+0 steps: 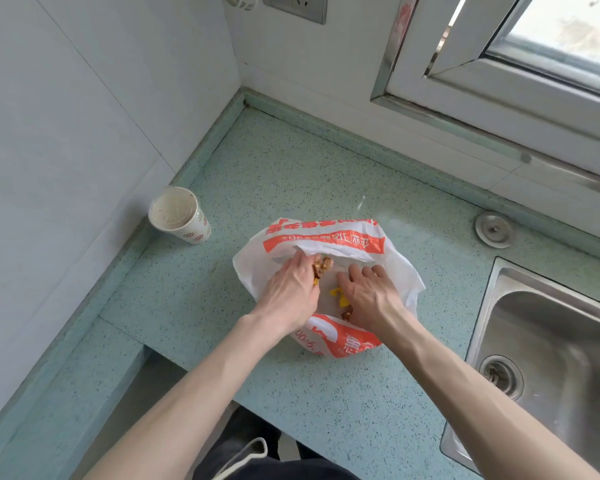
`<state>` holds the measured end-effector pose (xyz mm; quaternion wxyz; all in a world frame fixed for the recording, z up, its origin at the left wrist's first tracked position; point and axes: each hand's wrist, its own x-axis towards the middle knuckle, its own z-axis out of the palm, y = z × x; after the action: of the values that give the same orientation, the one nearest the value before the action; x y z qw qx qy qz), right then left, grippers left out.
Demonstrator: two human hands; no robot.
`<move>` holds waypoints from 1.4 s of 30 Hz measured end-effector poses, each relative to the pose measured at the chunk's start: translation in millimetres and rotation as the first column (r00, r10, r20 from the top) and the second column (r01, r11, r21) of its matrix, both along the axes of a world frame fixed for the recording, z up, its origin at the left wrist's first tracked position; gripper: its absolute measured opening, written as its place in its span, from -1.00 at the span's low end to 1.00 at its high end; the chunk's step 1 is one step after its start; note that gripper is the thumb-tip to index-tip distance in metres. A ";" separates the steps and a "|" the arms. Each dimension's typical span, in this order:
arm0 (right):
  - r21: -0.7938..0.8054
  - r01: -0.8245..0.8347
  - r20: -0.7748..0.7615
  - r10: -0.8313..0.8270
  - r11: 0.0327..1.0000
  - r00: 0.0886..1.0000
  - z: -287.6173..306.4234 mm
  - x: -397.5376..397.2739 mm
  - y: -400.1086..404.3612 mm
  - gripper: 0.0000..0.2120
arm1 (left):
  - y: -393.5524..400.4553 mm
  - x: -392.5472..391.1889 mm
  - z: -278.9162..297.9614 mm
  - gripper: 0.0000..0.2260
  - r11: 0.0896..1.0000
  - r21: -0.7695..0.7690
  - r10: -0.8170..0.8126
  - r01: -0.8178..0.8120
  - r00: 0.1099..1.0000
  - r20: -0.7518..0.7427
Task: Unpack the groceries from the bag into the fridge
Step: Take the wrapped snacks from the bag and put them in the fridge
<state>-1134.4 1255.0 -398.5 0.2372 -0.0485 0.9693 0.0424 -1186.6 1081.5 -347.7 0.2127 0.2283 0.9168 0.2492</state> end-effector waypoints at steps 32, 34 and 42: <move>-0.707 0.510 0.097 -0.647 0.490 0.756 36.8 -2.3 11.2 -0.78 | -24.2 7.8 33.8 -0.80 0.993 0.061 -0.102 0.102 0.995 0.000; -0.755 0.655 0.405 -0.765 0.029 0.500 40.3 -5.1 11.5 -0.79 | -27.3 6.8 25.1 -0.65 0.999 0.024 -0.047 0.046 0.998 0.050; -0.361 0.697 0.929 -0.308 -0.620 0.207 59.1 -6.4 3.8 -0.91 | -28.8 10.1 14.6 -0.72 0.990 0.085 0.105 -0.111 0.992 0.074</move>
<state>-1140.8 1258.8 -339.4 0.2340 0.4111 0.4203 -0.7743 -1176.4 1052.7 -333.1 0.2203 0.1788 0.9078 0.3089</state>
